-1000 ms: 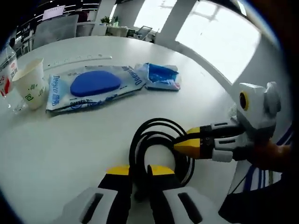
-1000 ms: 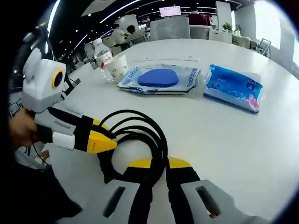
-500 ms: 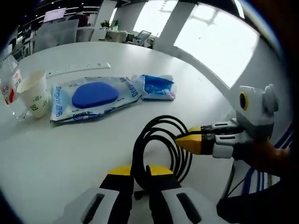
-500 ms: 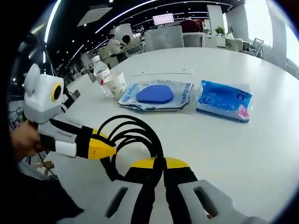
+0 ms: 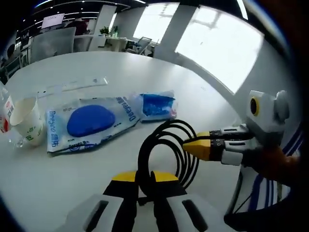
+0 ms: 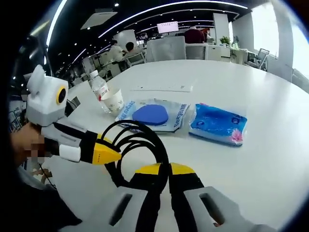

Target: Arrange the tabletop items into an orderly group along one side of the table until the central work area is clear of visible clutter.

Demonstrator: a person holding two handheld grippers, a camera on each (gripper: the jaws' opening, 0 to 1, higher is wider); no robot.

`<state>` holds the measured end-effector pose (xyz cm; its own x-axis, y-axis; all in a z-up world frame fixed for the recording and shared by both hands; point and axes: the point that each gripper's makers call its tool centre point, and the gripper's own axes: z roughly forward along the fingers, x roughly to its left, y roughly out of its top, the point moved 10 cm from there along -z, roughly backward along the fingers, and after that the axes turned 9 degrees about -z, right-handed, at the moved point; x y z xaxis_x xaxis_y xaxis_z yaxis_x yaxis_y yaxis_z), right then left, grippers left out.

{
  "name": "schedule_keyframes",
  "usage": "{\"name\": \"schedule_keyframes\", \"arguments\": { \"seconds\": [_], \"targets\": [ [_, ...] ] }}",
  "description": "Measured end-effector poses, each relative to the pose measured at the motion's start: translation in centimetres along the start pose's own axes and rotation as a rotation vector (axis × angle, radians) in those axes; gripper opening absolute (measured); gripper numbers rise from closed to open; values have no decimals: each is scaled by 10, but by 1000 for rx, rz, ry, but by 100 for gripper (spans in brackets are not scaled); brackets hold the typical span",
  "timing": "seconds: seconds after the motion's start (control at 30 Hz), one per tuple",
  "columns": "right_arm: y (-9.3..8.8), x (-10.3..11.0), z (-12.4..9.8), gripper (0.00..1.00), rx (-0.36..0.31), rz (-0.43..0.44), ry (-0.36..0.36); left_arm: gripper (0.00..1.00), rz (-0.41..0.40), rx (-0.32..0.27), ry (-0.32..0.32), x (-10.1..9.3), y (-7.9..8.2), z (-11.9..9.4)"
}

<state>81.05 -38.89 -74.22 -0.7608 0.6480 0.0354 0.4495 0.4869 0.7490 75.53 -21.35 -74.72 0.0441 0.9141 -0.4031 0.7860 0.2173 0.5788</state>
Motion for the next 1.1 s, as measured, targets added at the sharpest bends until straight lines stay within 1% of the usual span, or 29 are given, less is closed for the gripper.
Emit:
{"name": "schedule_keyframes", "arguments": {
  "seconds": [0.13,0.2,0.27,0.33,0.4,0.43,0.5,0.57,0.63,0.73,0.83,0.97,1.03,1.1],
  "targets": [
    [6,-9,1,0,0,-14,-11,7,4,-1,-7,-4,9,7],
    [9,-15,1,0,5,-20,-17,8,6,2,-11,-4,15,15],
    [10,-20,5,0,-4,-15,-22,7,-2,7,-12,-3,18,20],
    [9,-23,8,0,4,-13,-24,7,-8,14,-14,-3,21,25],
    [8,-24,10,0,8,-11,-26,7,-5,15,-14,-3,22,27],
    [4,-26,15,0,22,-6,-29,7,-11,30,-8,-2,22,32],
    [3,-28,18,0,38,-4,-30,7,-22,54,-7,0,20,38],
    [1,-31,21,0,50,0,-31,7,-28,60,-5,1,20,44],
    [-4,-35,28,0,74,7,-35,7,-31,75,-3,0,19,50],
    [-7,-39,32,0,94,18,-42,7,-40,85,-3,1,20,58],
    [-9,-45,36,0,100,38,-49,7,-46,97,-6,1,21,65],
    [-11,-48,44,2,100,10,-53,9,-37,103,3,4,23,70],
    [-12,-48,48,2,102,-21,-54,9,-19,104,-2,5,23,73],
    [-11,-48,48,3,101,-26,-55,9,17,97,3,6,24,74]
  ]
}}
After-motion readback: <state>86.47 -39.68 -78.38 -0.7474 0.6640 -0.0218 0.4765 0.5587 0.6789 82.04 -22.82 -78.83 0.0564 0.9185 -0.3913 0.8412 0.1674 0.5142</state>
